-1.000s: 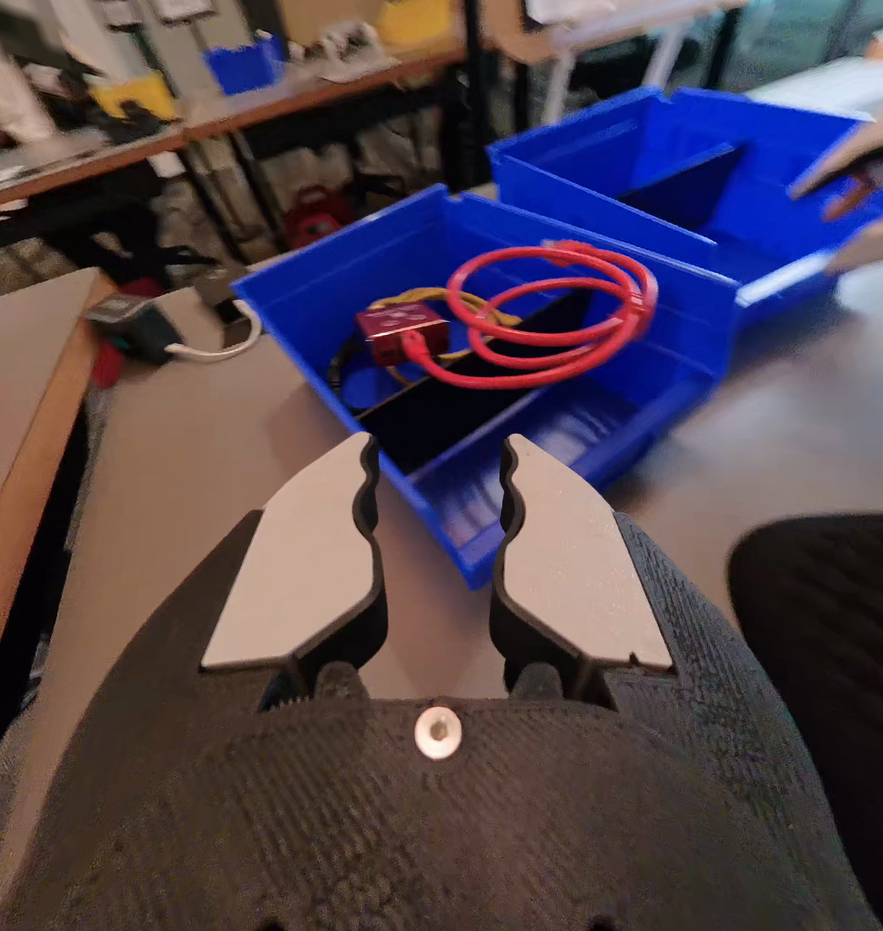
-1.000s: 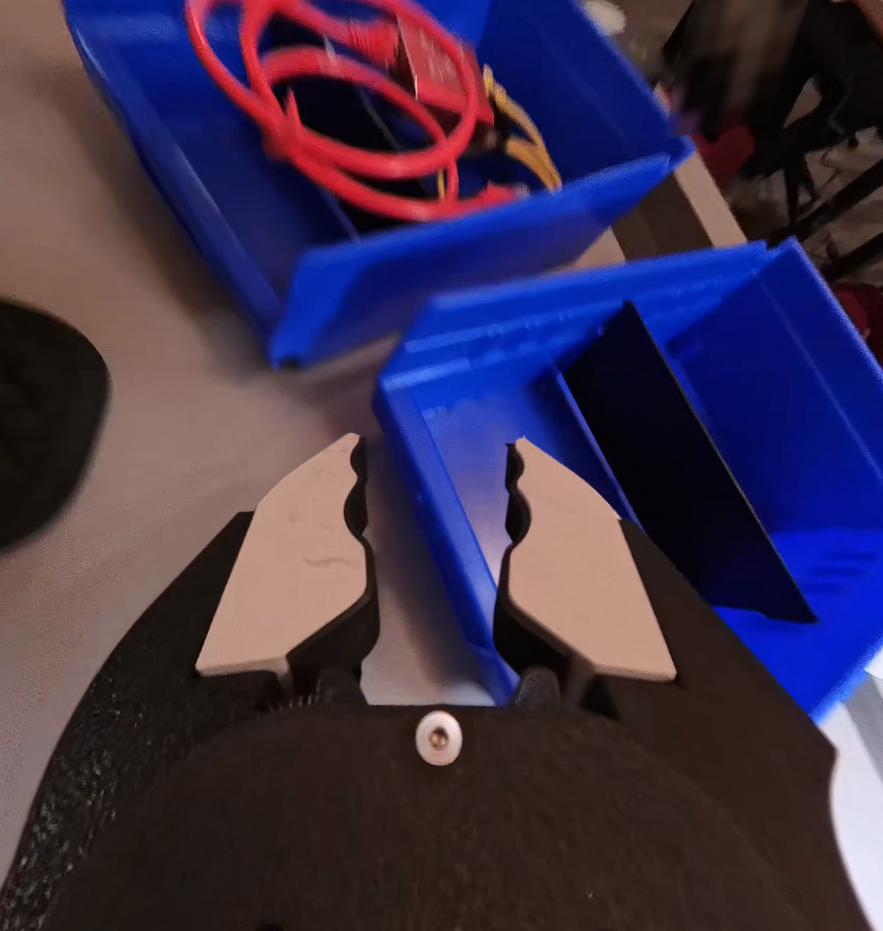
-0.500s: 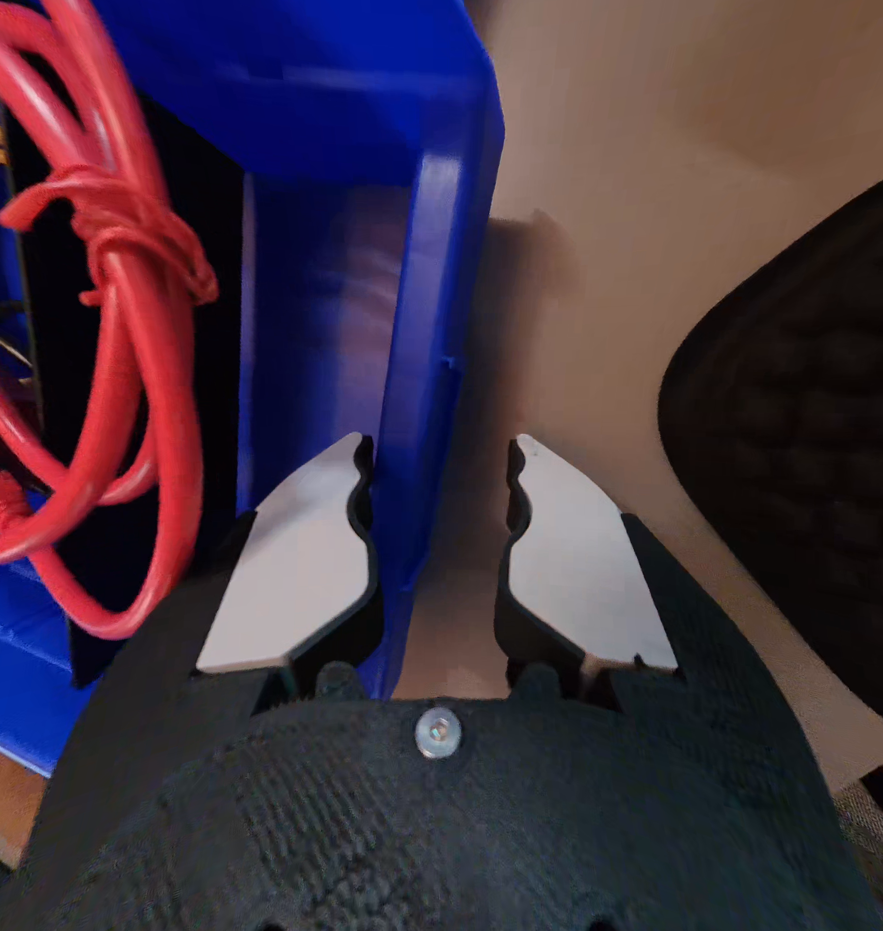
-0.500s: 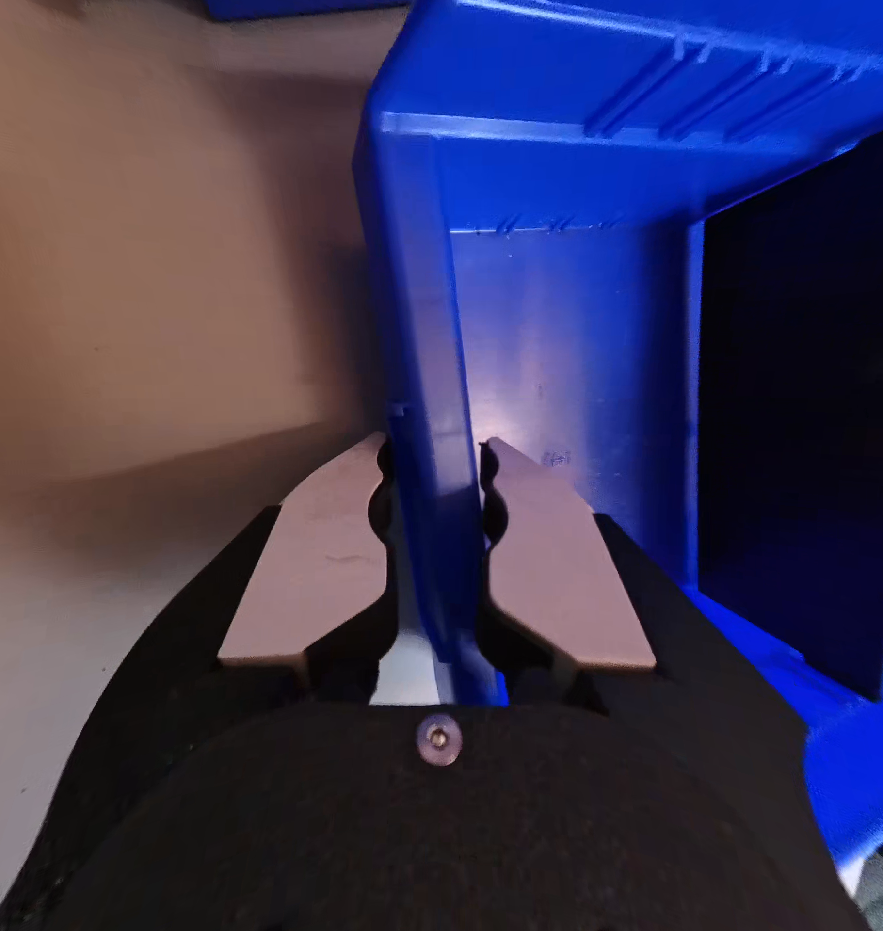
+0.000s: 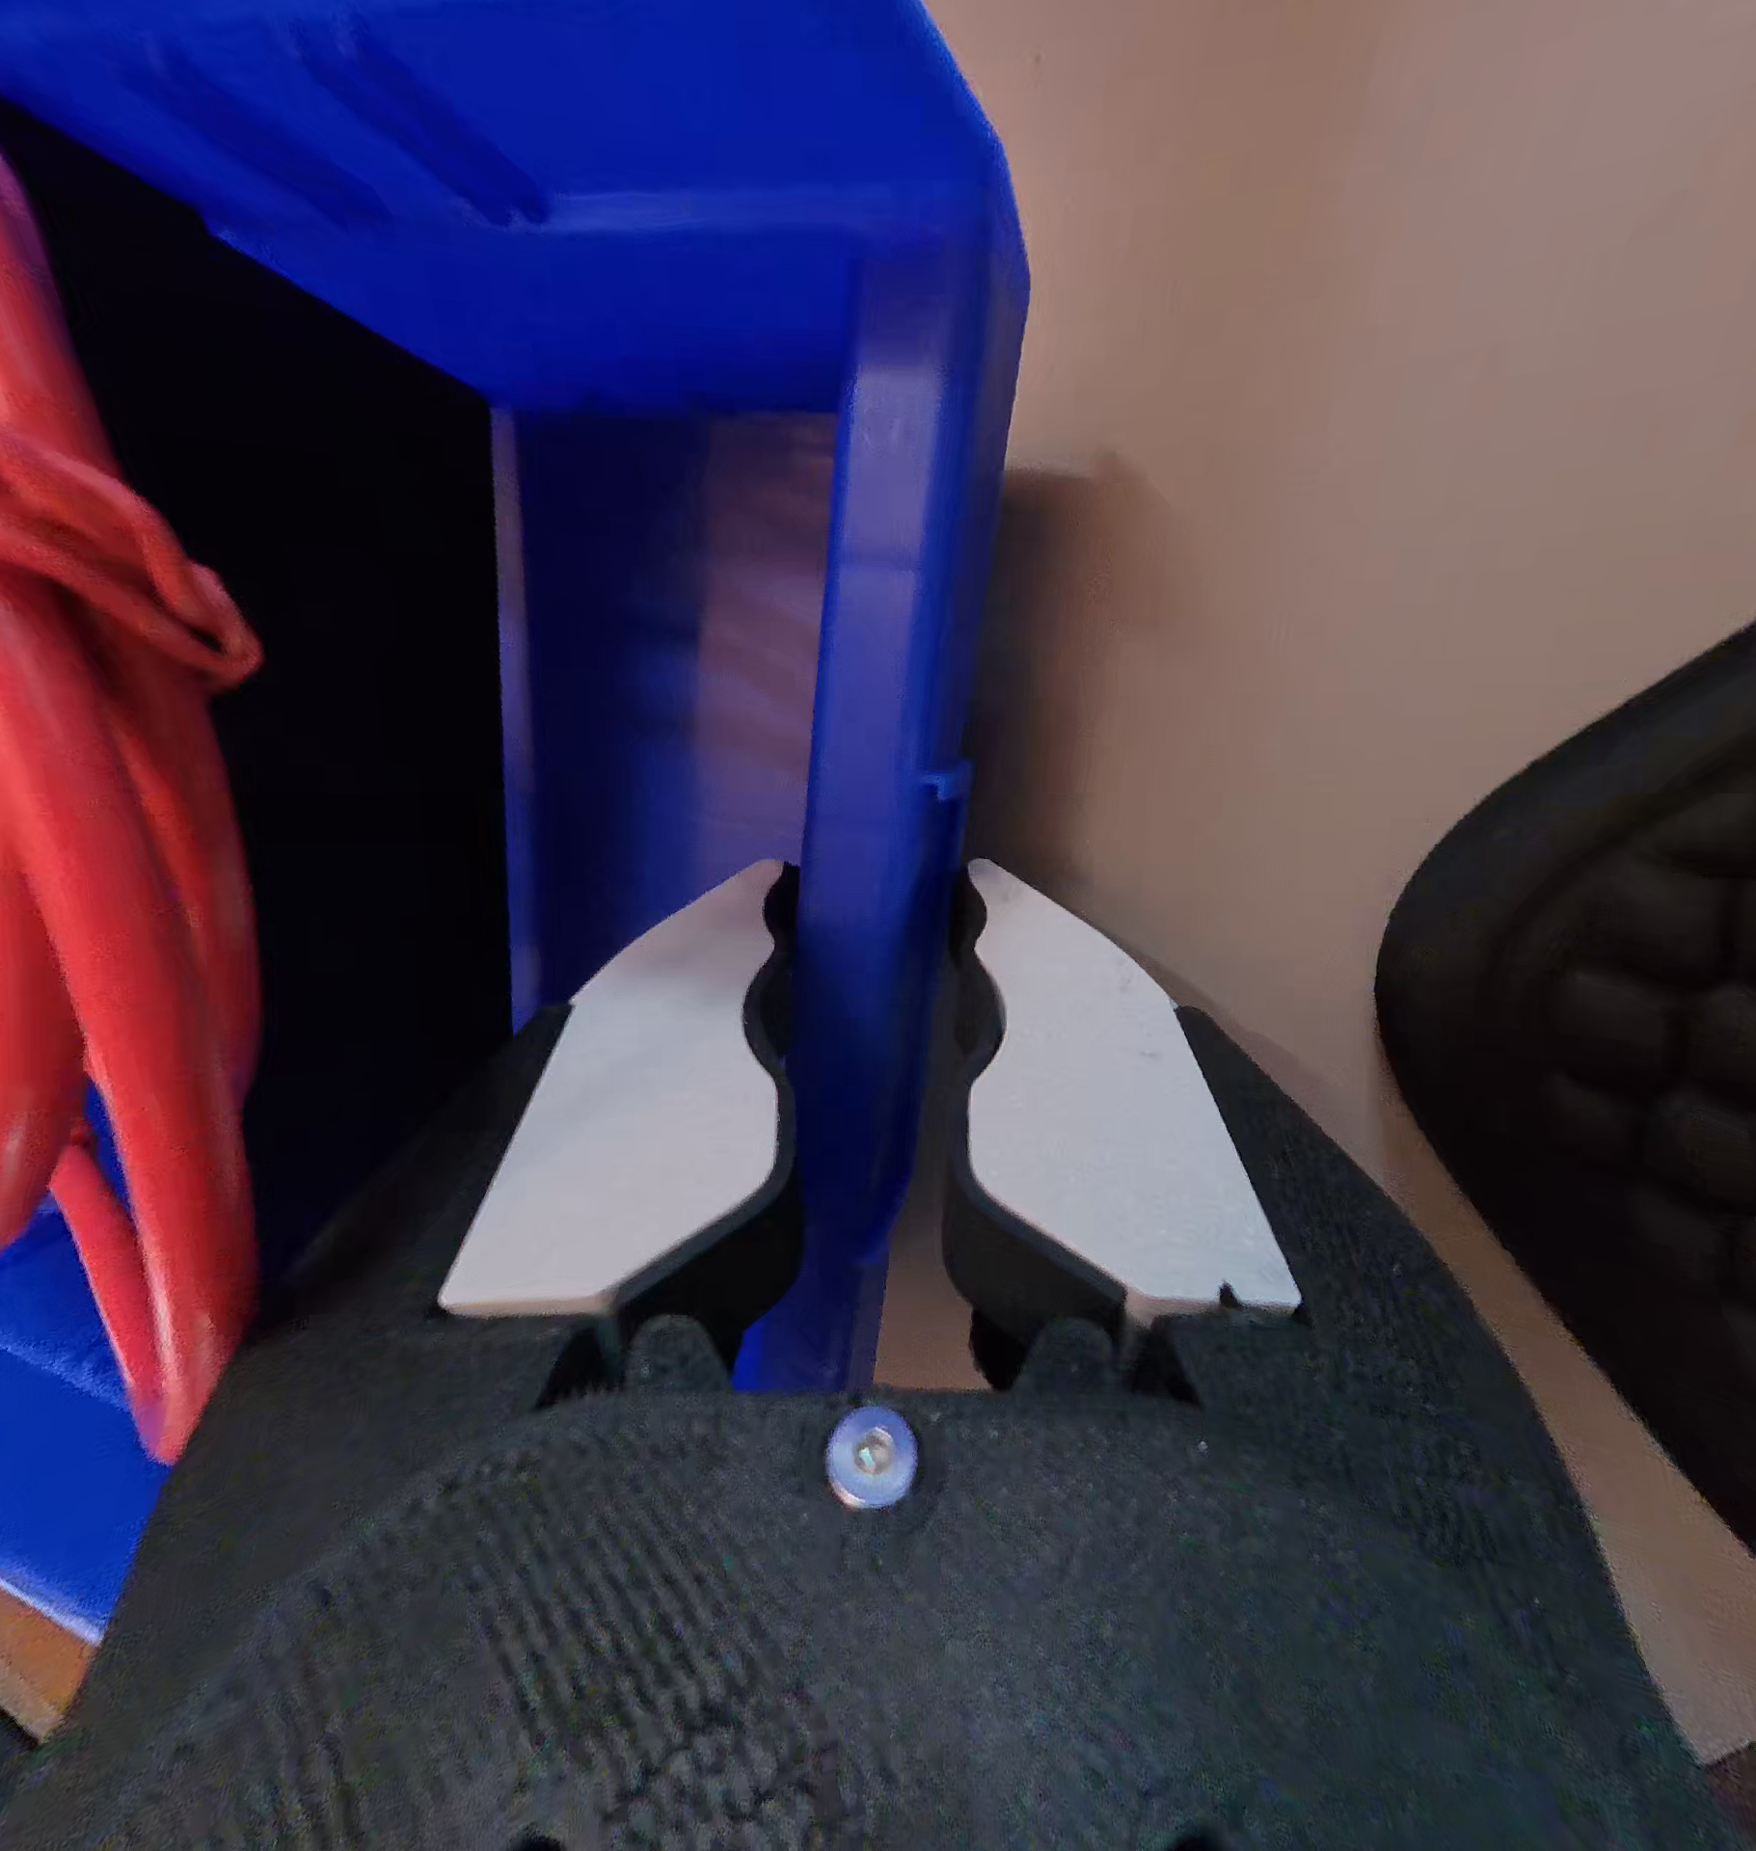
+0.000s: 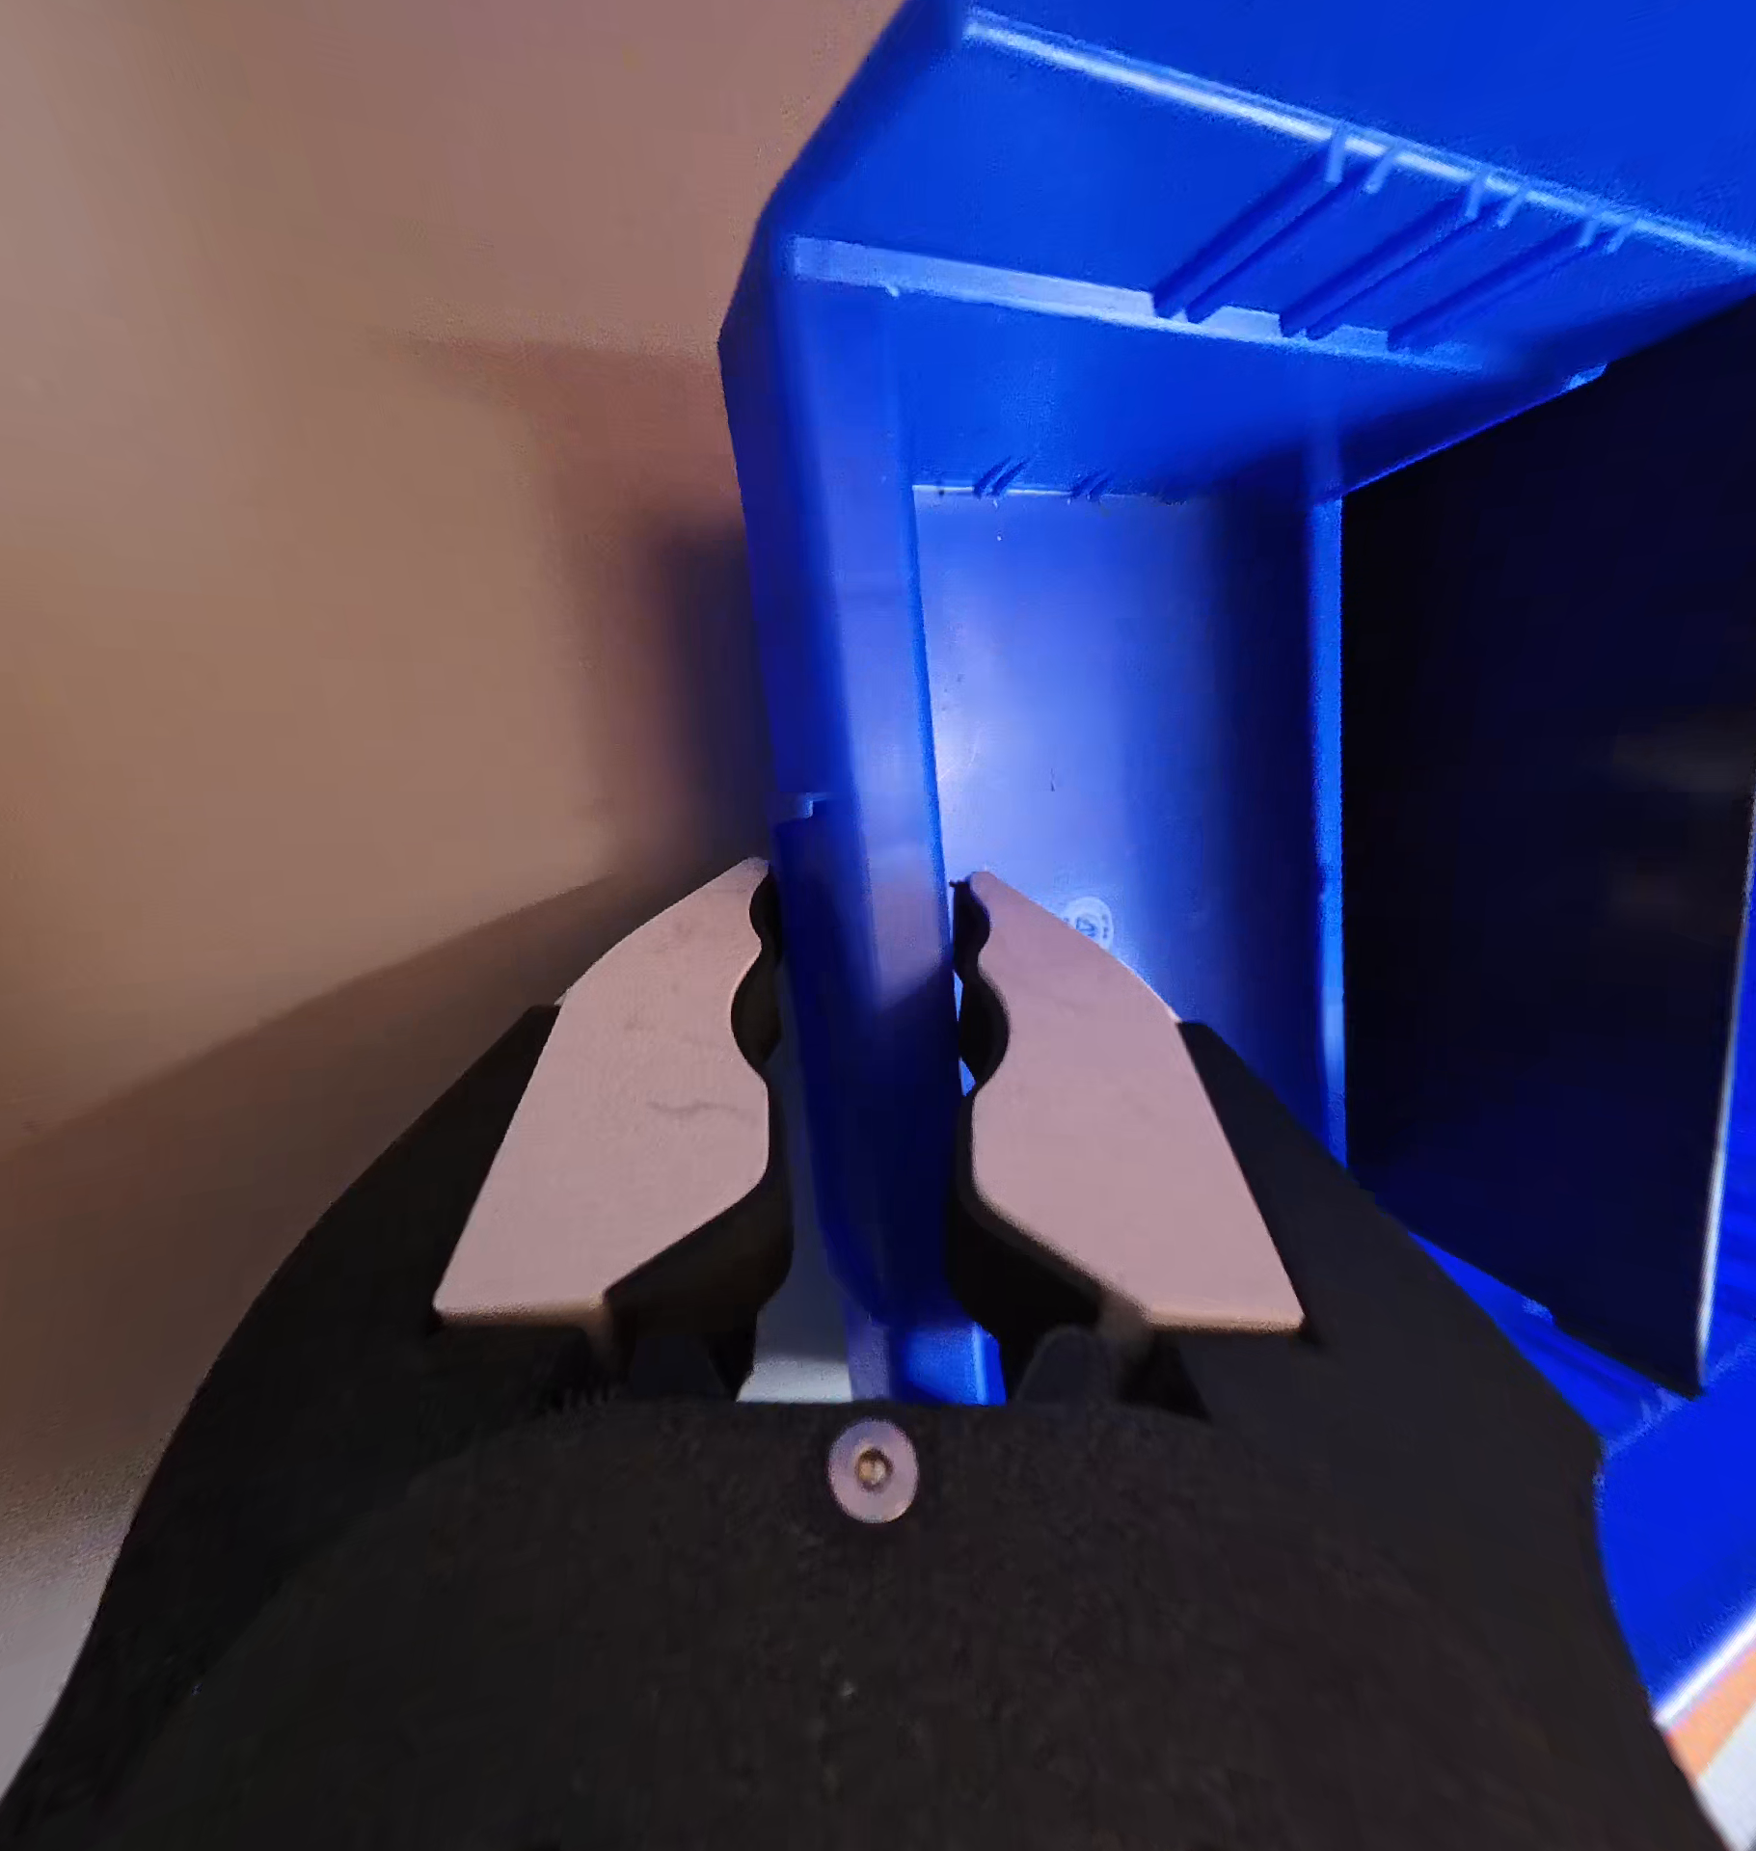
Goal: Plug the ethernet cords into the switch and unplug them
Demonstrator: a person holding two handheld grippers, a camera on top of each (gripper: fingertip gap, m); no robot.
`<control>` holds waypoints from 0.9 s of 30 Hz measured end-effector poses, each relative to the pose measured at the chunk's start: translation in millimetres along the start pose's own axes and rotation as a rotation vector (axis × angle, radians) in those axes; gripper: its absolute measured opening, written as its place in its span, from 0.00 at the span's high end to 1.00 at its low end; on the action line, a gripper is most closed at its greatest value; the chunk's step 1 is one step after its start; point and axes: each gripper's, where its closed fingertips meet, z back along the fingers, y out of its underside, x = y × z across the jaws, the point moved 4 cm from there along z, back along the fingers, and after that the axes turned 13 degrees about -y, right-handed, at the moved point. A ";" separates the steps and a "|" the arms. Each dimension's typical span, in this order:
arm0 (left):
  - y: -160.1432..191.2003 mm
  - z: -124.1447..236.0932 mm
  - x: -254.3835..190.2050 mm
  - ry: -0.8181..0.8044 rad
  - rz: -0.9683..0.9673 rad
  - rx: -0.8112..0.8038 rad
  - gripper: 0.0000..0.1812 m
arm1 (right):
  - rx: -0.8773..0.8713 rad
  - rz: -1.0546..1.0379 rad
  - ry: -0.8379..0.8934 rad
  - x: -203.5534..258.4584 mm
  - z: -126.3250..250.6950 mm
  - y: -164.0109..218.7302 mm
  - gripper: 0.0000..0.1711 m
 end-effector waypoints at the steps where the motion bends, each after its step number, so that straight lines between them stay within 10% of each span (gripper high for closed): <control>1: -2.4 -1.0 0.2 -0.002 0.012 0.001 0.84 | 0.011 -0.031 0.022 -4.1 4.0 10.9 0.81; 19: -34.4 -31.6 34.2 -0.078 0.099 -0.031 0.84 | 0.158 -0.304 0.296 -99.2 46.9 140.7 0.75; 27: -35.7 -50.7 66.7 -0.128 0.046 -0.082 0.84 | -0.473 -0.348 0.306 -84.0 104.0 85.7 0.75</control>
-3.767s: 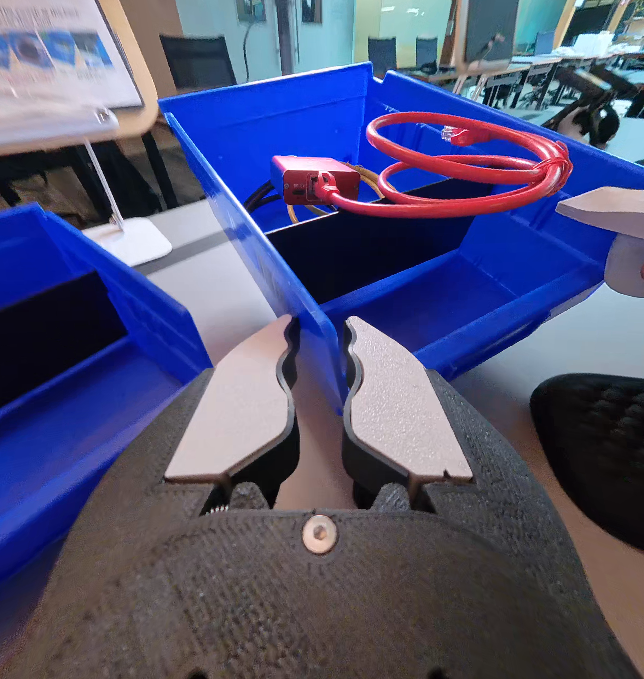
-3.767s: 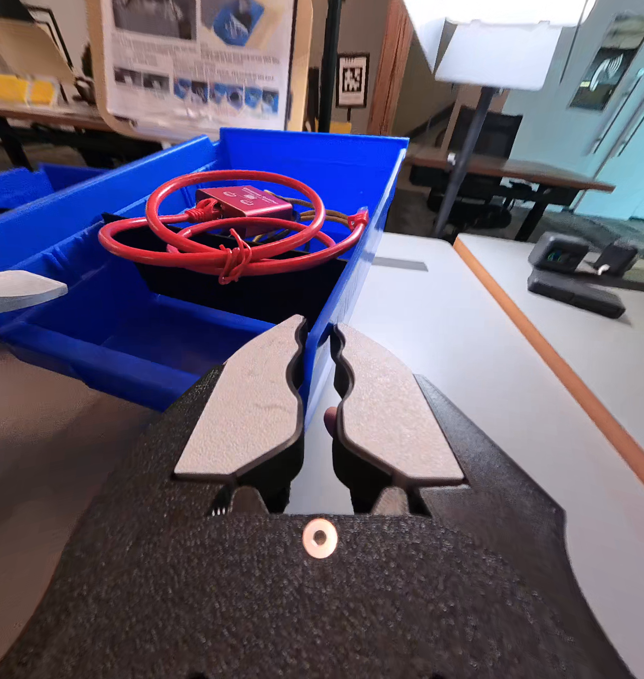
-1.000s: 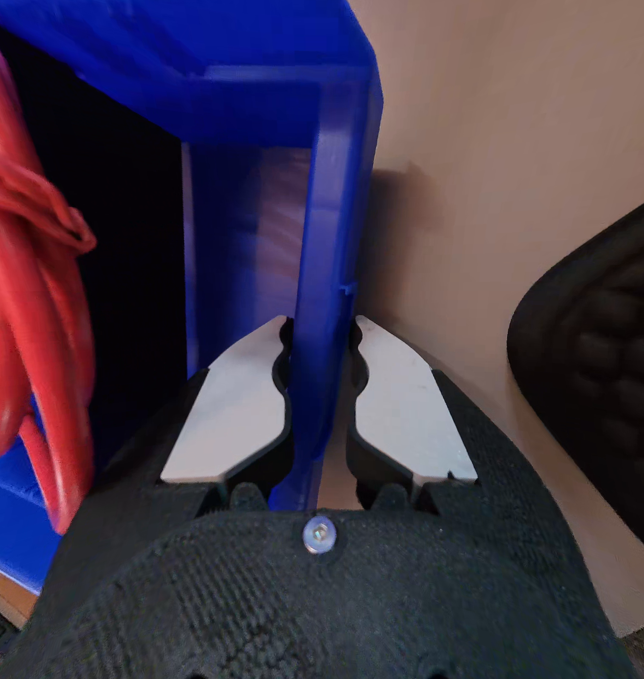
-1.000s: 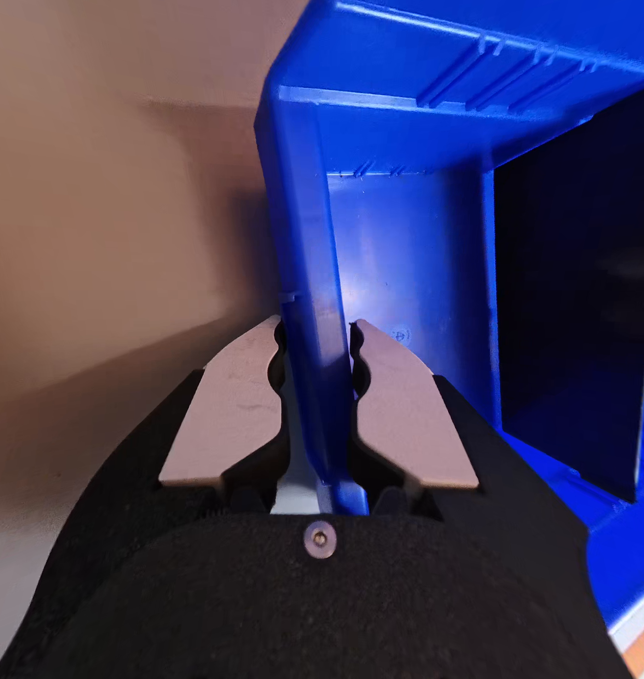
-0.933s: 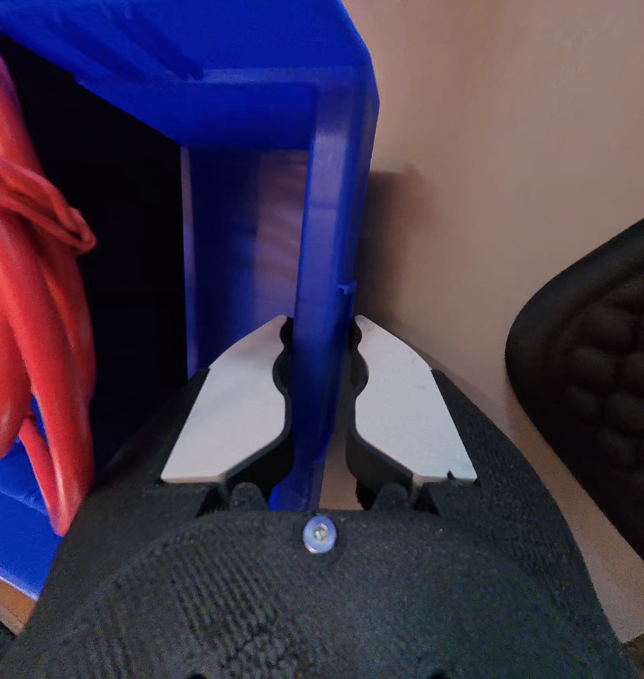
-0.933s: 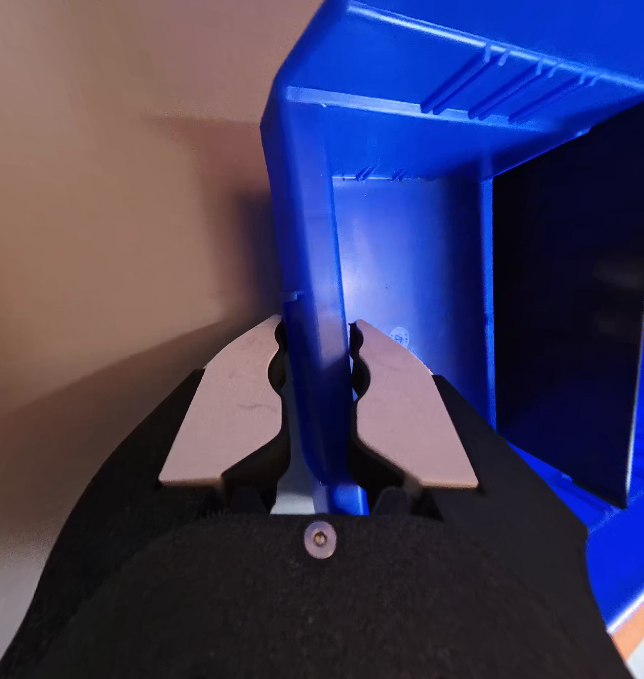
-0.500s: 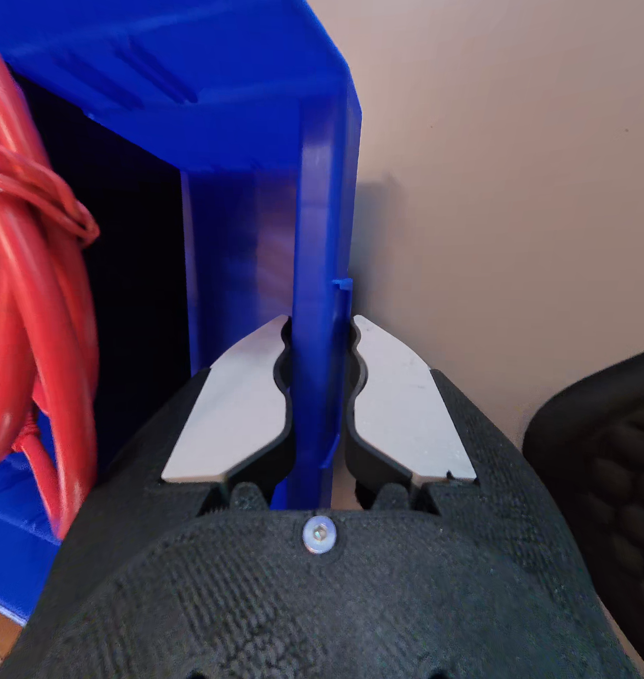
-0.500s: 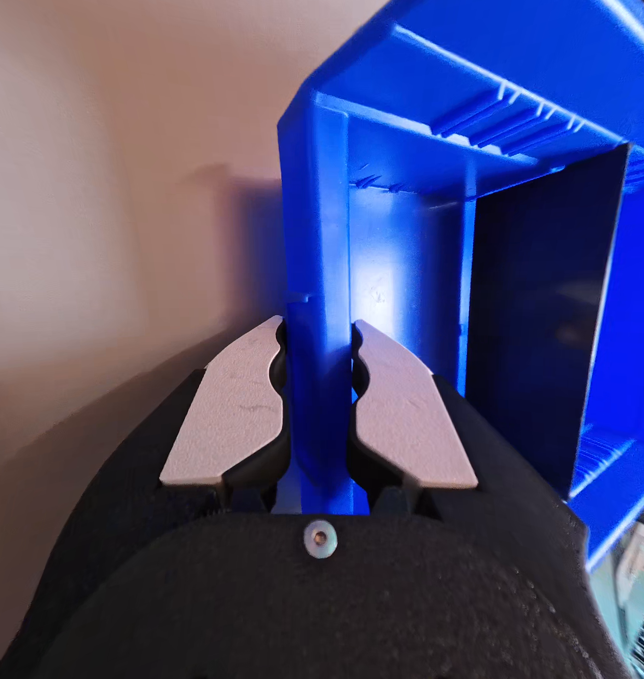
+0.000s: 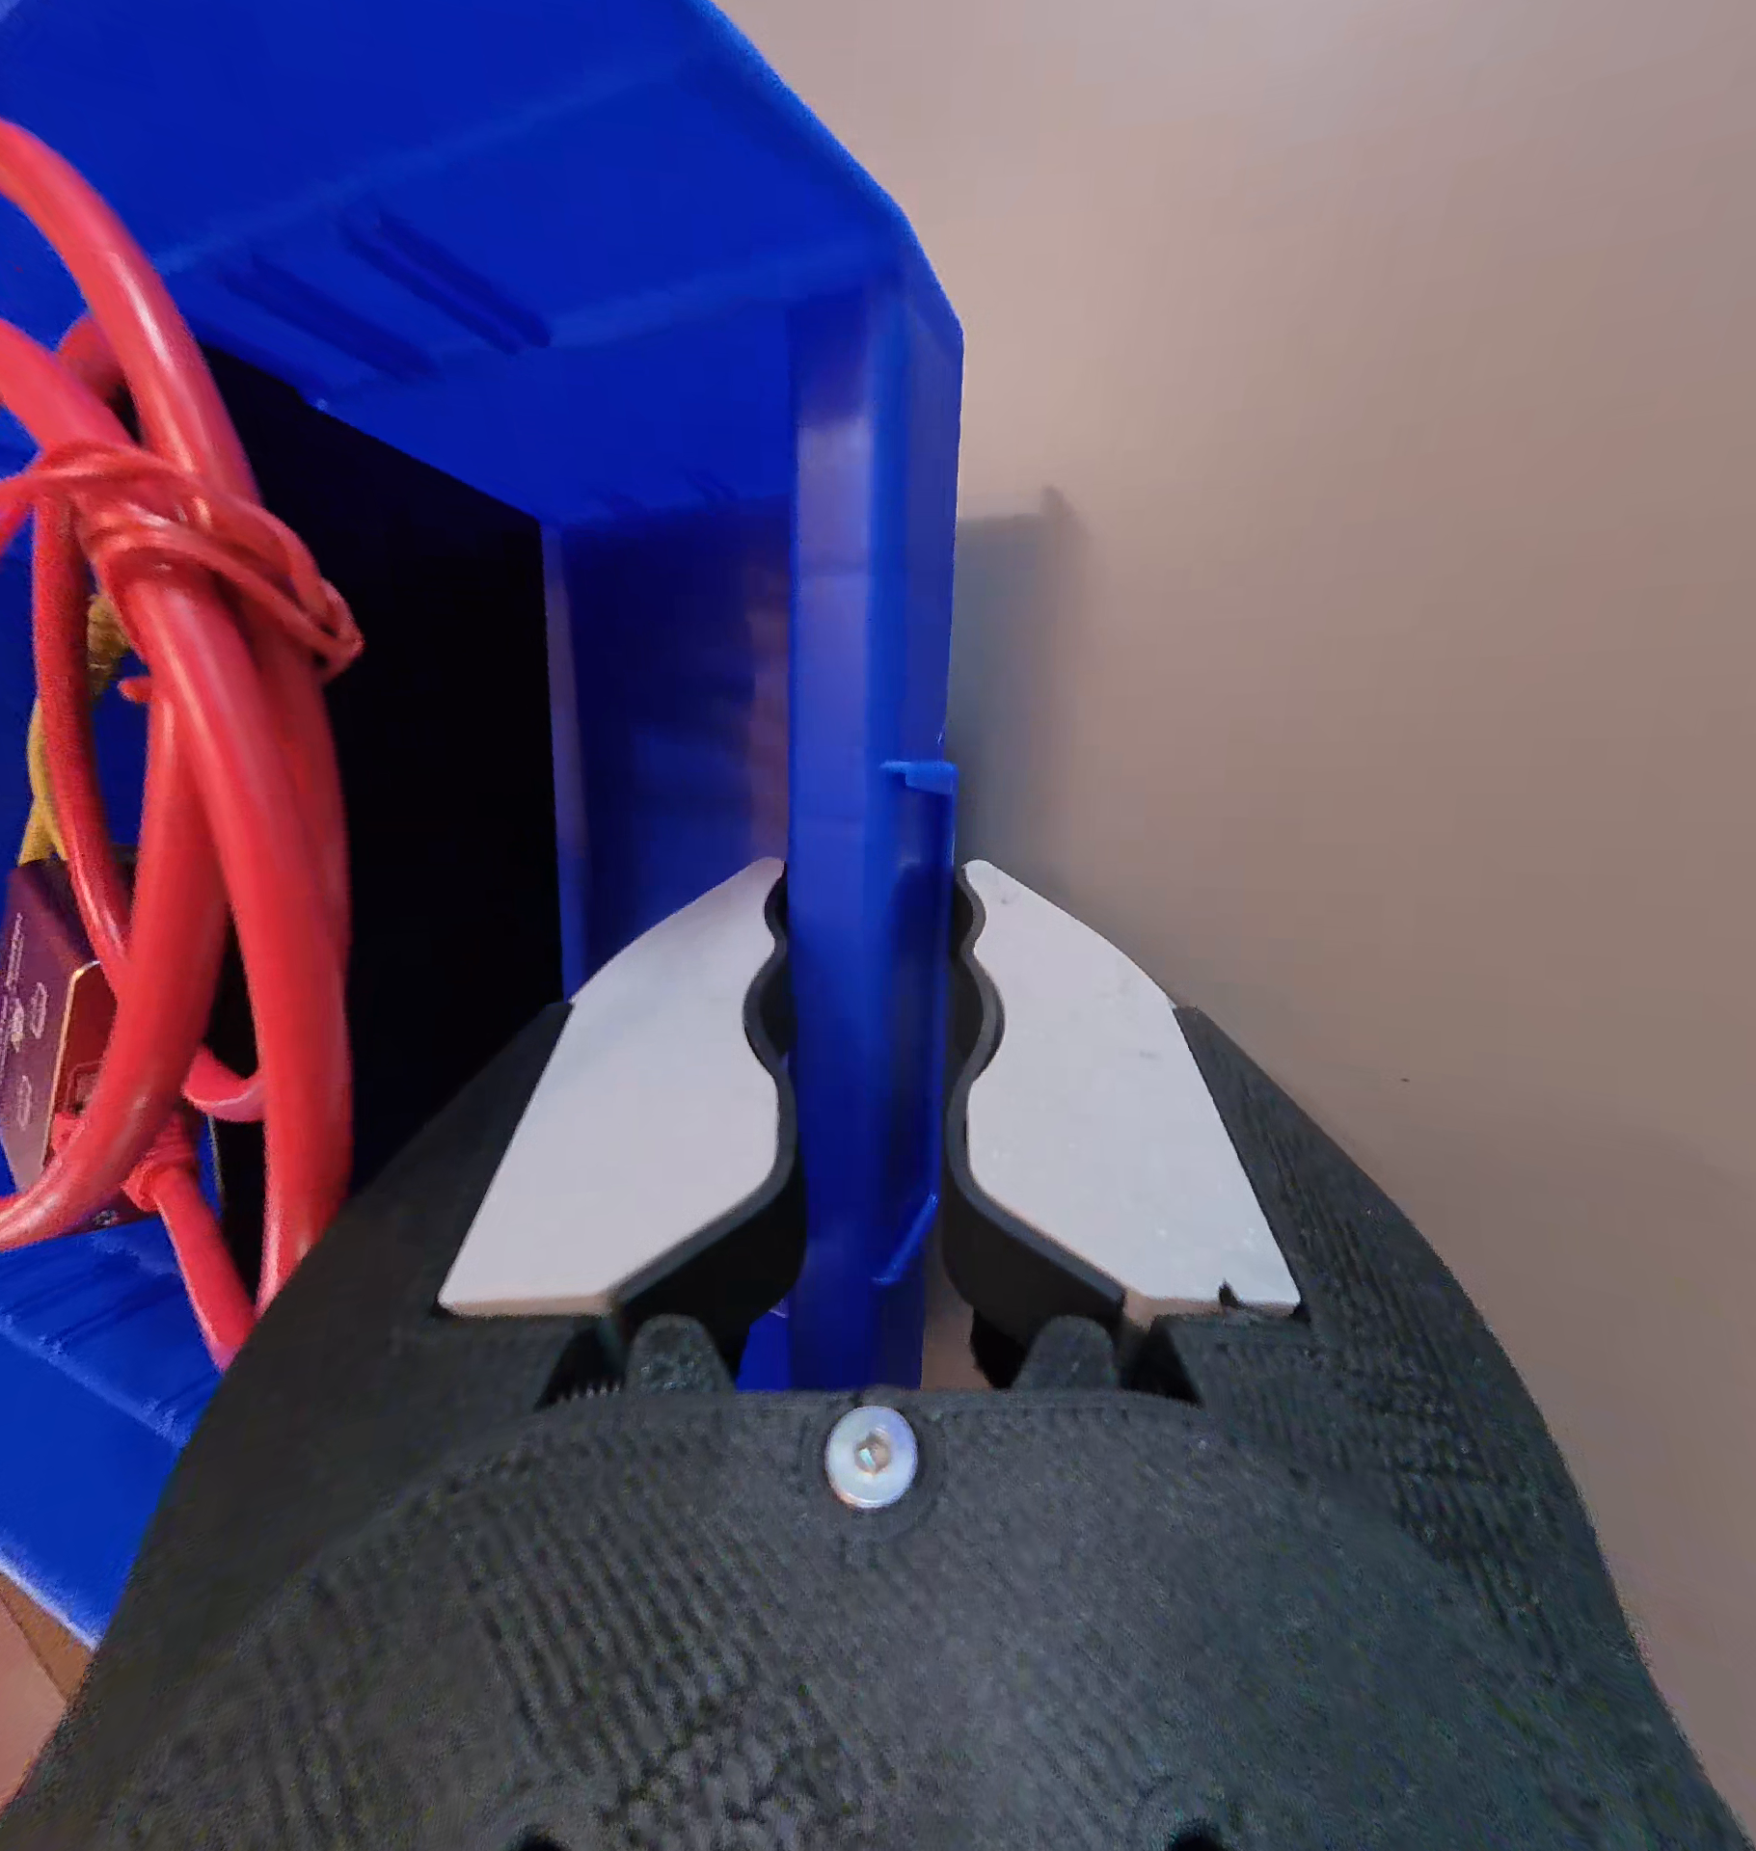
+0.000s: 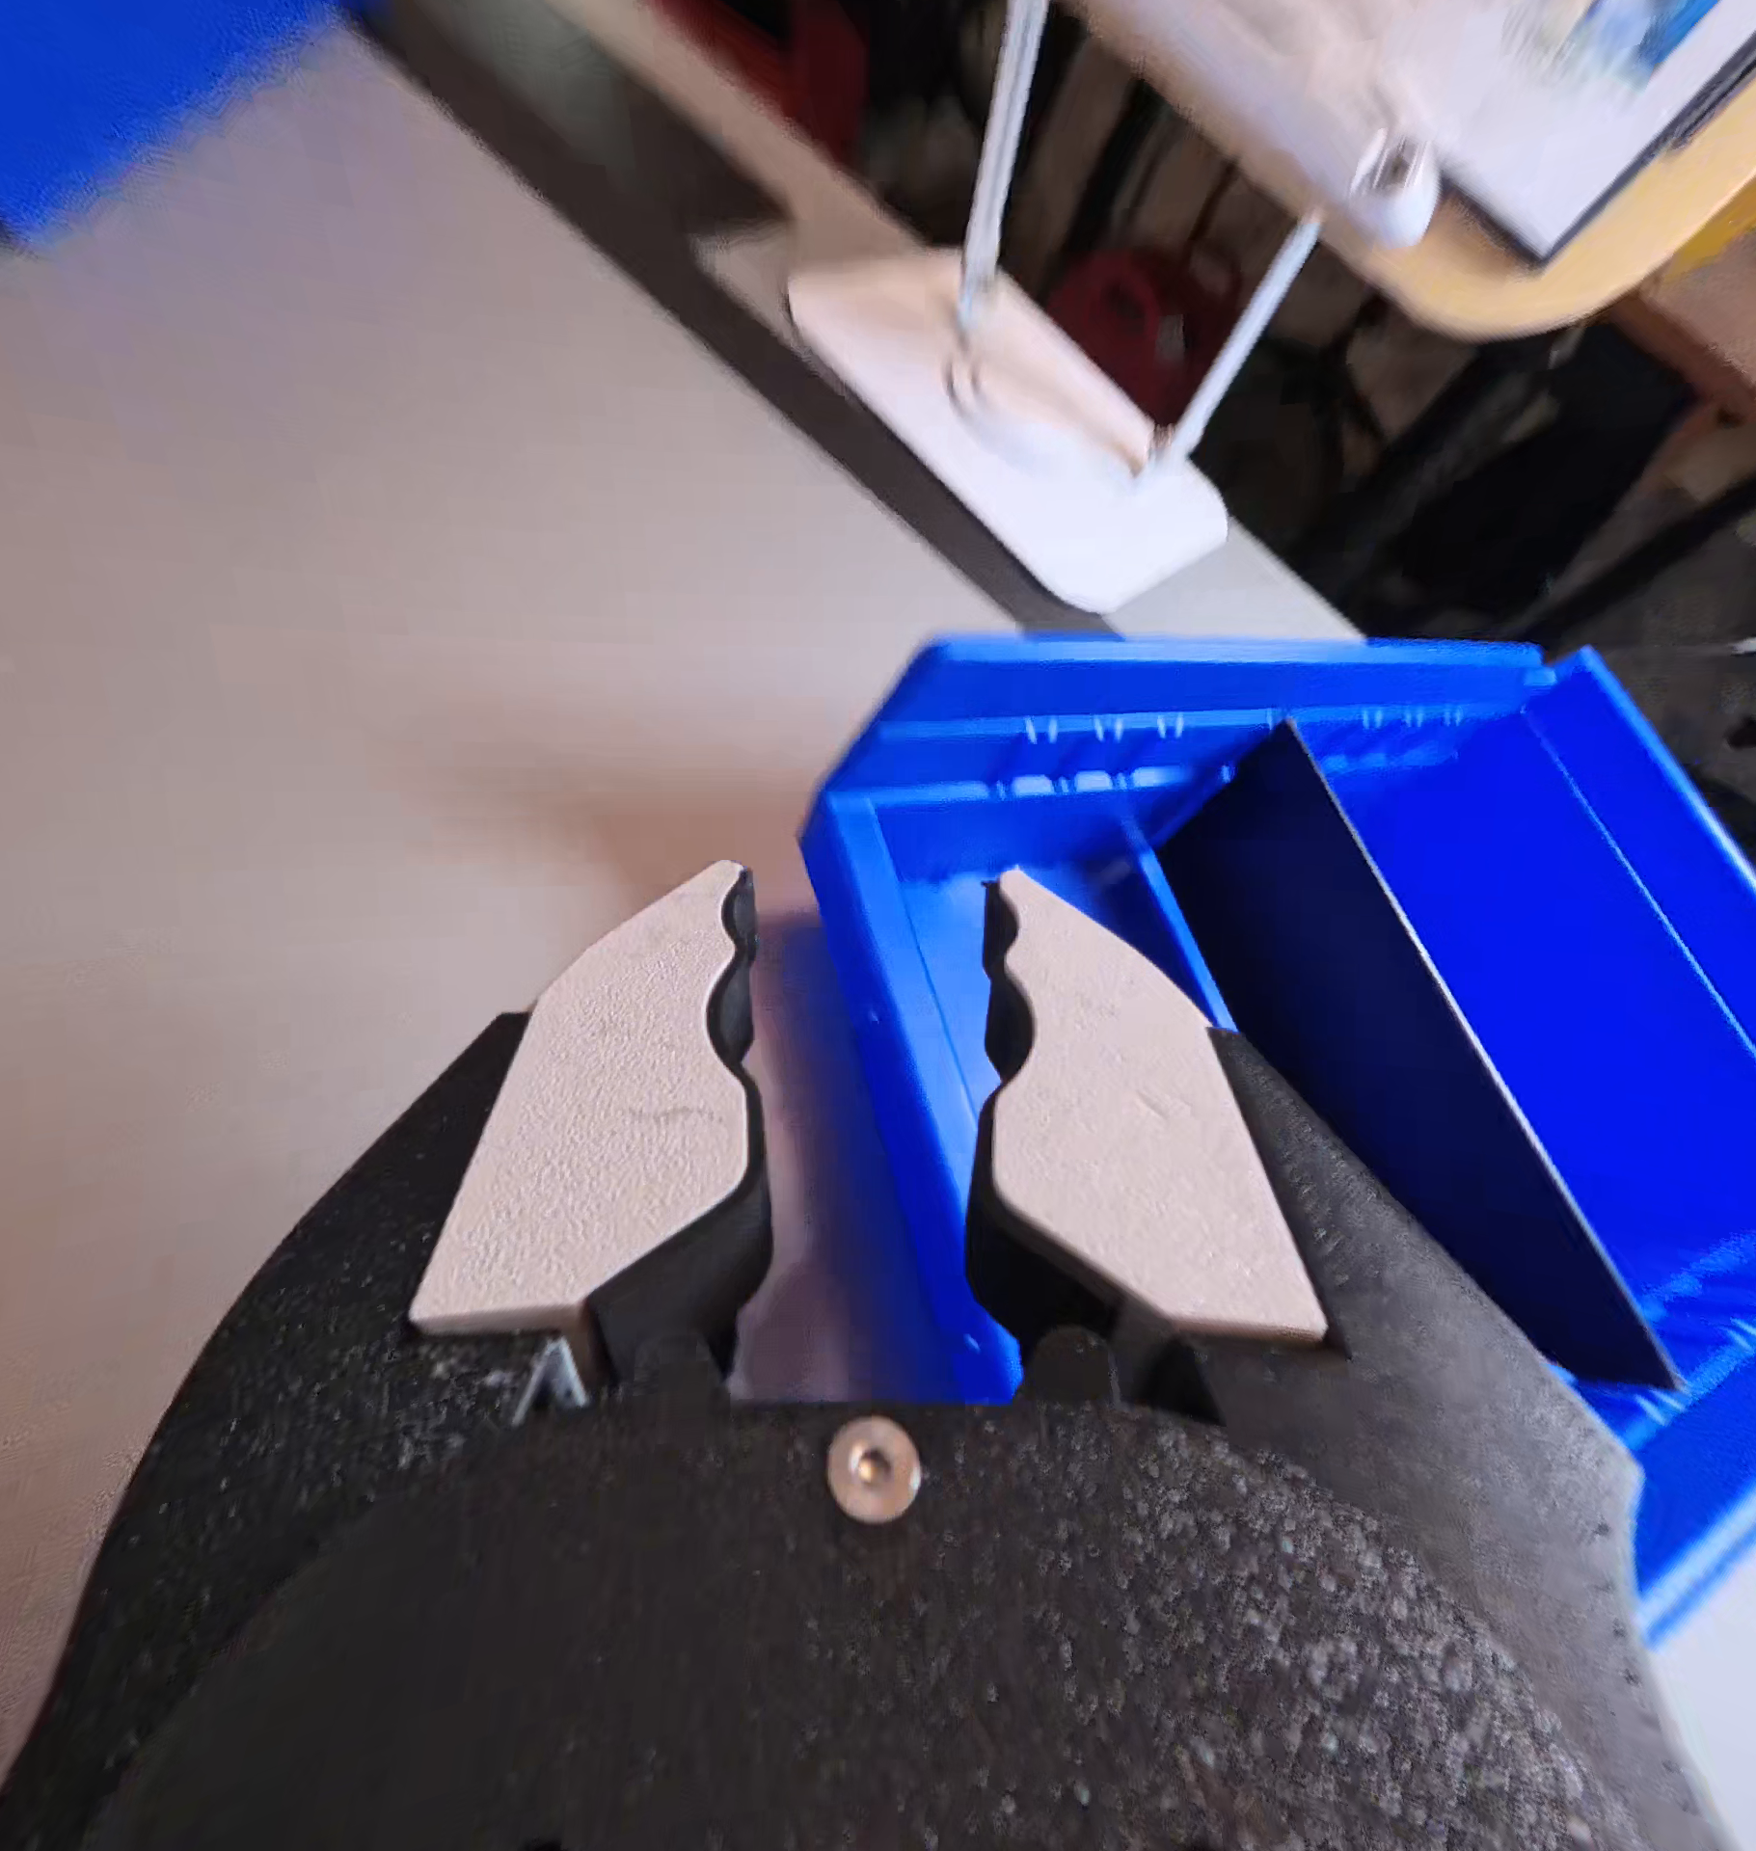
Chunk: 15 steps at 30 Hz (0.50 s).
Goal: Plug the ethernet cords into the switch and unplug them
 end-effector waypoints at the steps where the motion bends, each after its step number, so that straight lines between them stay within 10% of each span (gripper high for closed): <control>1: -1.1 -1.1 2.6 0.004 0.009 -0.018 0.84 | -0.082 -0.017 -0.013 4.3 4.6 -7.5 0.75; 15: -21.8 92.4 124.1 -0.099 0.558 -0.459 0.80 | -0.447 -0.117 -0.051 32.8 -3.2 -4.8 0.76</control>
